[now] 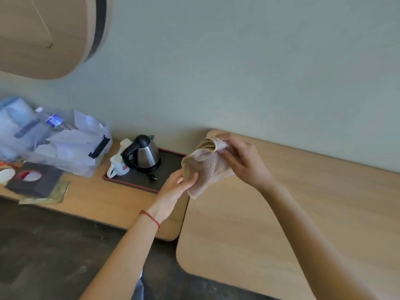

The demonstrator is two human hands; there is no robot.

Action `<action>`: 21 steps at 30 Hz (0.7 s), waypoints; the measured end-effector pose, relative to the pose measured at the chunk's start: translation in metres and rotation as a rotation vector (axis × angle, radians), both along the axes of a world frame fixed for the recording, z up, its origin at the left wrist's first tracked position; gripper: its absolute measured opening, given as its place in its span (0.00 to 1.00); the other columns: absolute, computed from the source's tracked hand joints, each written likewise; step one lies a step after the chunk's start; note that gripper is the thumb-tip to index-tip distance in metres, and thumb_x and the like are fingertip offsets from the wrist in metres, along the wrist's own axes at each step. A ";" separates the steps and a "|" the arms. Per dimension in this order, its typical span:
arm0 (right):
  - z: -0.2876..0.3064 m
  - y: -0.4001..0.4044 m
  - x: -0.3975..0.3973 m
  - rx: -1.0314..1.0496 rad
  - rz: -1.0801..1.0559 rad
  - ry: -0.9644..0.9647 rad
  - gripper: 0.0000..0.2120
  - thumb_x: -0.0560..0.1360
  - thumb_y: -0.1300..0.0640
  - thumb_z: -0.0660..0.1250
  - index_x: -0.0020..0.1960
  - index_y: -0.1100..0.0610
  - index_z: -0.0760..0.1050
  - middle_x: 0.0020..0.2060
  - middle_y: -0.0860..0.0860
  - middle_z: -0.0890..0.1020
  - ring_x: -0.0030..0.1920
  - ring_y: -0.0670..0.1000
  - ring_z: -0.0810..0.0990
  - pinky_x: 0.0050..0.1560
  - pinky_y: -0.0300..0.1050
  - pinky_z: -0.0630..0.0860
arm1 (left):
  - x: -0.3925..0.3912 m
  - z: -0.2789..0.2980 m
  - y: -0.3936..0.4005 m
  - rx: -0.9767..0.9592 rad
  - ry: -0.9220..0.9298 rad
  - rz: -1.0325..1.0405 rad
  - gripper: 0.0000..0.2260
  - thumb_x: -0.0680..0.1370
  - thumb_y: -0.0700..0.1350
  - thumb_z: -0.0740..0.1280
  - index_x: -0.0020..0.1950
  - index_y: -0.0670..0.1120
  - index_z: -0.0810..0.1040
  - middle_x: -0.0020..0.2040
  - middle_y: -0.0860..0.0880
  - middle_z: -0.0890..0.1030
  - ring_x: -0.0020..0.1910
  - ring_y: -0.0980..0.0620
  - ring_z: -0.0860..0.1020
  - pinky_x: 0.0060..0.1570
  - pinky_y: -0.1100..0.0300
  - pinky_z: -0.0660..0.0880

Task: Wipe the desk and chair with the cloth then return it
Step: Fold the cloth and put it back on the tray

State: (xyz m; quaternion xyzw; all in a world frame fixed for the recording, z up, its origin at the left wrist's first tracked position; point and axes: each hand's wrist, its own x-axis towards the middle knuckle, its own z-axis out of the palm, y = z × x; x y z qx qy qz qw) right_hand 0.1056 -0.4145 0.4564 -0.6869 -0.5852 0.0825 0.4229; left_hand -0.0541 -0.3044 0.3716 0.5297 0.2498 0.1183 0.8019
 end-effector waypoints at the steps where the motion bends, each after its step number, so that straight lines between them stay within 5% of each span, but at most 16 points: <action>1: -0.008 0.024 0.000 -0.004 -0.047 -0.011 0.08 0.78 0.59 0.62 0.55 0.50 0.73 0.38 0.53 0.81 0.36 0.48 0.77 0.39 0.38 0.71 | -0.002 -0.005 0.022 -0.036 -0.035 -0.005 0.27 0.65 0.58 0.73 0.62 0.52 0.76 0.62 0.49 0.79 0.64 0.50 0.75 0.63 0.54 0.70; 3: -0.028 0.070 -0.002 0.010 -0.208 0.029 0.06 0.79 0.59 0.63 0.54 0.53 0.75 0.31 0.58 0.77 0.30 0.49 0.73 0.33 0.38 0.68 | -0.005 -0.014 0.067 -0.132 -0.071 -0.052 0.29 0.64 0.55 0.76 0.63 0.51 0.75 0.62 0.49 0.79 0.63 0.50 0.76 0.61 0.54 0.73; 7: -0.080 0.143 -0.022 -0.042 -0.474 0.240 0.05 0.79 0.60 0.62 0.53 0.55 0.75 0.29 0.50 0.78 0.30 0.40 0.75 0.32 0.25 0.66 | -0.011 -0.036 0.148 0.008 0.058 -0.038 0.21 0.70 0.42 0.73 0.61 0.54 0.73 0.58 0.51 0.80 0.59 0.51 0.78 0.49 0.61 0.78; 10: -0.118 0.175 -0.030 -0.145 -0.595 0.474 0.13 0.80 0.58 0.61 0.64 0.52 0.69 0.32 0.57 0.80 0.34 0.51 0.78 0.35 0.34 0.70 | -0.008 -0.053 0.194 0.153 0.173 -0.093 0.18 0.77 0.38 0.64 0.59 0.57 0.63 0.58 0.58 0.73 0.62 0.56 0.72 0.46 0.69 0.75; 13: -0.150 0.192 -0.034 -0.238 -0.457 0.646 0.24 0.79 0.61 0.62 0.71 0.47 0.60 0.40 0.41 0.79 0.39 0.41 0.80 0.44 0.34 0.76 | -0.001 -0.075 0.230 0.336 0.238 -0.073 0.27 0.78 0.35 0.61 0.67 0.57 0.53 0.64 0.60 0.63 0.67 0.58 0.63 0.63 0.65 0.64; 16: -0.186 0.207 -0.035 -0.452 -0.409 0.557 0.22 0.77 0.64 0.64 0.68 0.50 0.68 0.58 0.53 0.73 0.55 0.60 0.78 0.60 0.55 0.77 | 0.006 -0.103 0.254 0.521 0.266 -0.164 0.30 0.78 0.32 0.59 0.72 0.58 0.54 0.71 0.59 0.56 0.72 0.60 0.54 0.66 0.64 0.54; 18: -0.217 0.214 -0.033 -0.542 -0.442 0.528 0.23 0.76 0.63 0.67 0.69 0.53 0.68 0.59 0.54 0.70 0.57 0.57 0.75 0.61 0.47 0.75 | 0.009 -0.132 0.266 0.648 0.340 -0.286 0.24 0.79 0.34 0.58 0.72 0.53 0.63 0.73 0.53 0.61 0.74 0.54 0.58 0.66 0.63 0.58; 21: -0.271 0.228 -0.029 -0.677 -0.443 0.475 0.31 0.74 0.63 0.68 0.73 0.52 0.61 0.64 0.52 0.65 0.63 0.51 0.70 0.63 0.41 0.71 | 0.017 -0.182 0.277 0.735 0.499 -0.424 0.28 0.78 0.42 0.64 0.75 0.50 0.58 0.75 0.47 0.61 0.74 0.49 0.61 0.68 0.56 0.63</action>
